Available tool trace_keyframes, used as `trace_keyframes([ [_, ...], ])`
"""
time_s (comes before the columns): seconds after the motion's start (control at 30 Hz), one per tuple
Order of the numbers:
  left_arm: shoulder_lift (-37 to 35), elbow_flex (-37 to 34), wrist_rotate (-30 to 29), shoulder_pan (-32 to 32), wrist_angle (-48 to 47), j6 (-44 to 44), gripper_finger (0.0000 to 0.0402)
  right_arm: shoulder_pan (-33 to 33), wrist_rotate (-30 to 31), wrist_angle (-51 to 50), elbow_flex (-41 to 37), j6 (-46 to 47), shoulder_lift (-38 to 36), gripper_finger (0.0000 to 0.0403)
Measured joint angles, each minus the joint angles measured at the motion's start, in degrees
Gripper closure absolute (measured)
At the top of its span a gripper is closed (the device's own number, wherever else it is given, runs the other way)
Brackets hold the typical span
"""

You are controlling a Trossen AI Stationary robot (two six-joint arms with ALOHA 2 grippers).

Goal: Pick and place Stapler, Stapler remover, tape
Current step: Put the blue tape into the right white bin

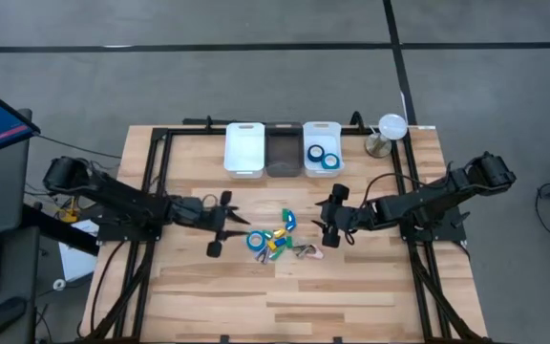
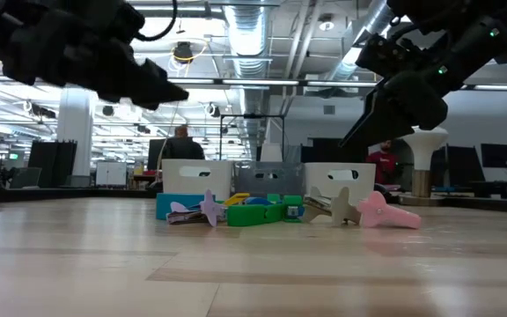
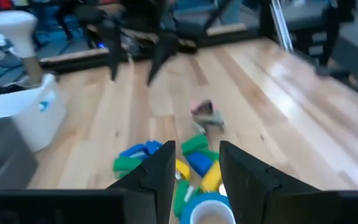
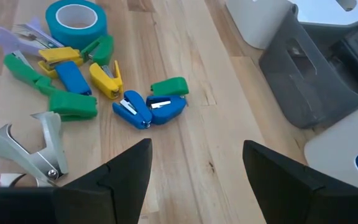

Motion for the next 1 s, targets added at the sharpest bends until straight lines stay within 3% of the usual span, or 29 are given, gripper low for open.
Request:
trace_keyframes([
  [0.23,10.0,0.7,0.0,-1.7,-0.2,-1.6,0.0286,0.0,0.0,0.0,0.0,0.0,0.0,0.0159],
  [0.43,12.5,0.7,0.3,-2.1,1.1,-10.4,0.0286,0.0,0.0,0.0,0.0,0.0,0.0,0.0159],
  [0.7,14.5,3.1,0.3,-5.2,0.0,-8.6,0.0267,0.0,0.0,0.2,0.0,0.0,0.0,0.0159],
  [1.0,20.4,8.9,-1.1,-5.3,-7.9,-2.7,0.0232,0.0,0.0,0.5,0.0,0.0,0.0,0.0159],
])
